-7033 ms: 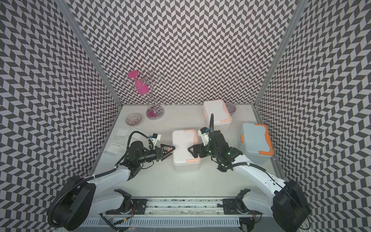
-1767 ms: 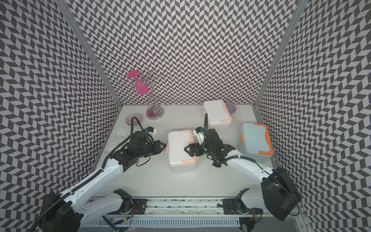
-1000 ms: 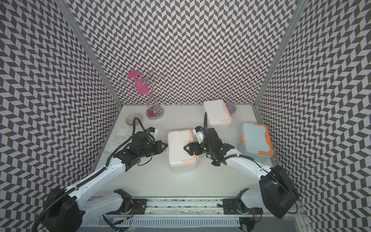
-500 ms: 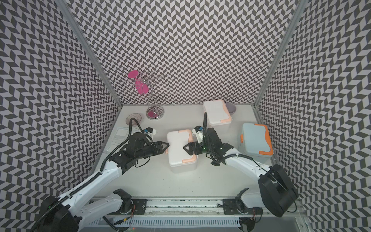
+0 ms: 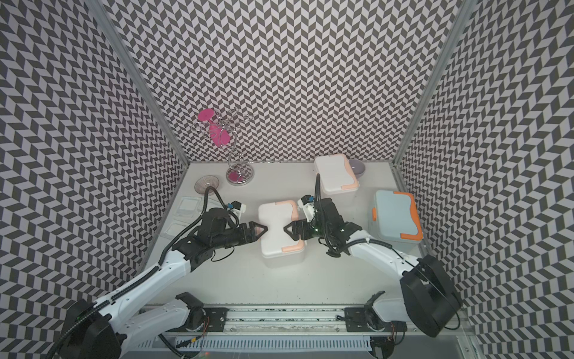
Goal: Open first aid kits and take out gauze
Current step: Fasten the fastener of the first aid kit, then move the first aid kit to the center of the board.
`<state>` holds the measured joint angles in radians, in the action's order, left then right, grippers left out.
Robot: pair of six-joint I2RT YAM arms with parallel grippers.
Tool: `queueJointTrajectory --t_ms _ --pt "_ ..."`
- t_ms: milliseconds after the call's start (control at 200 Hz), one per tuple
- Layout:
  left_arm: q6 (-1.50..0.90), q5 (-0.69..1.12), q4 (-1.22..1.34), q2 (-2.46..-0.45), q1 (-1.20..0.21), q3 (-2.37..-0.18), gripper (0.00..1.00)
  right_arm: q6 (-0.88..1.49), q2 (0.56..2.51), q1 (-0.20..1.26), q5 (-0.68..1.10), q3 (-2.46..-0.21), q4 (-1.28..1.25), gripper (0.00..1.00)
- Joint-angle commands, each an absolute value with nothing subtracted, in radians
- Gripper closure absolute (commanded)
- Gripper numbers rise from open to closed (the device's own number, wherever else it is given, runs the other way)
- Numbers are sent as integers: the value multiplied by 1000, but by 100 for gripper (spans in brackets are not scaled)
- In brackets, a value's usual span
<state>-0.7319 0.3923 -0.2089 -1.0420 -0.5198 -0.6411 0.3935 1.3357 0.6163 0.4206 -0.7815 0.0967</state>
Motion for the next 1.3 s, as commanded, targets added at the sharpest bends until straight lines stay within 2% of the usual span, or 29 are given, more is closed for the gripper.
queueJointTrajectory --t_ms 0,310,556,686,786,906,1082,1157,1292 --pt "-760 442 -115 -1066 -548 -636 21 401 1306 635 417 -741 126 14" --pt "-767 426 -46 -1168 -574 -692 22 432 1310 662 437 -718 73 14" --pt "-761 357 17 -1239 -486 -760 22 444 1404 650 370 -840 27 17" --pt "-759 350 2 -1250 -453 -768 22 418 1462 639 334 -912 70 12" --pt "-755 316 -21 -1208 -453 -752 20 415 1452 632 249 -920 138 0" --pt "-750 279 -75 -1133 -453 -714 9 426 1356 632 196 -853 156 0" --pt "-755 254 -149 -981 -458 -667 4 442 1173 659 164 -724 166 0" --pt "-752 239 -201 -914 -466 -661 3 448 1100 724 128 -687 182 0" --pt "-753 220 -295 -786 -490 -649 3 505 1026 935 -14 -649 212 2"
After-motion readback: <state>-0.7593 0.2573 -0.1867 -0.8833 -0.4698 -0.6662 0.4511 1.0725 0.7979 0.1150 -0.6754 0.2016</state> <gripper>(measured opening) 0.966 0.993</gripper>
